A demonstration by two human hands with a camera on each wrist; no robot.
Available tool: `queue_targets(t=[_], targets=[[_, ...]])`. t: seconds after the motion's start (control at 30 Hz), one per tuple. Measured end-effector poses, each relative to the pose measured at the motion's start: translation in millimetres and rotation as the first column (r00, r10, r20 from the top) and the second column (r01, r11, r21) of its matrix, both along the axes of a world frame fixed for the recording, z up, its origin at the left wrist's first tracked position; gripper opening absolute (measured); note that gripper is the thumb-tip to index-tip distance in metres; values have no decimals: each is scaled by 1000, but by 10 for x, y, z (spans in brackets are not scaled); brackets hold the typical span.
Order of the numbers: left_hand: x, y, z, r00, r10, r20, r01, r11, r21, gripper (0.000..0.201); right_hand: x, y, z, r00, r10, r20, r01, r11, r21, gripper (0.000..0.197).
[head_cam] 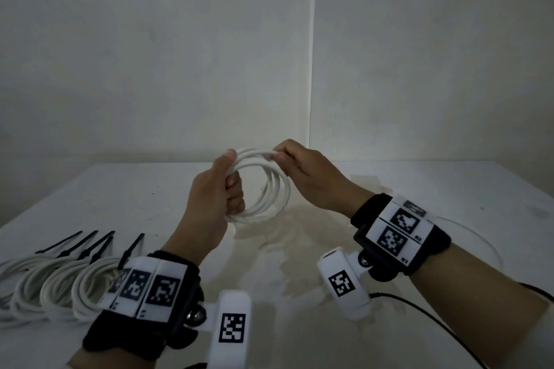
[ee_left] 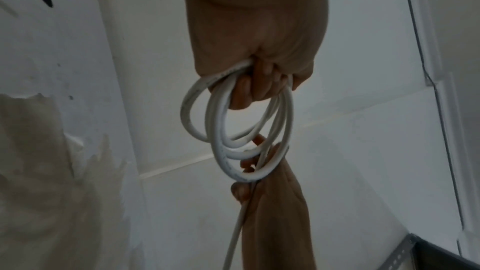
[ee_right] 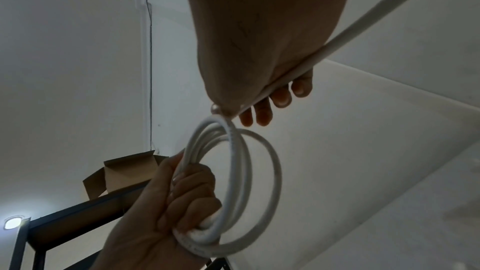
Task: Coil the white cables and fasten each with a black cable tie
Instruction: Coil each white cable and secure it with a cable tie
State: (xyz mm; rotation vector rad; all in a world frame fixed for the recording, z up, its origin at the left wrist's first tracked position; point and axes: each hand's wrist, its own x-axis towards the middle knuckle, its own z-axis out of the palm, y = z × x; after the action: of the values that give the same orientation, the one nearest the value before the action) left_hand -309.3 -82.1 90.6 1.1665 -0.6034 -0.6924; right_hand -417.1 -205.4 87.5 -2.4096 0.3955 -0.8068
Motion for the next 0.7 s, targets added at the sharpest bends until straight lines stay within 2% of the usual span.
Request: queue_targets(t=[0.1,0.23,0.3,0.57,0.7], targets=[[90,40,25,994,28,-101,-38,995,-97,47,-8,16,-34,999,21,27,-23,997,72,36],[129,60,21,988,64,-144,-87,983,-164,50,74,64,-40,990,110,85,-129,957,259,46],[122,68,11,985,65,-161,-95,979,-183,53,123,88,-25,990,127,53,-136,958,251,52],[109,65,-69,976,64,-210,-107,974,-200,51,309,82,6,985,146,91,-168,927,334,11],[127,48,-103,972,152,-179,-182,969,-168,51,372,119,-19,988,132,75,-150,934,324,6]])
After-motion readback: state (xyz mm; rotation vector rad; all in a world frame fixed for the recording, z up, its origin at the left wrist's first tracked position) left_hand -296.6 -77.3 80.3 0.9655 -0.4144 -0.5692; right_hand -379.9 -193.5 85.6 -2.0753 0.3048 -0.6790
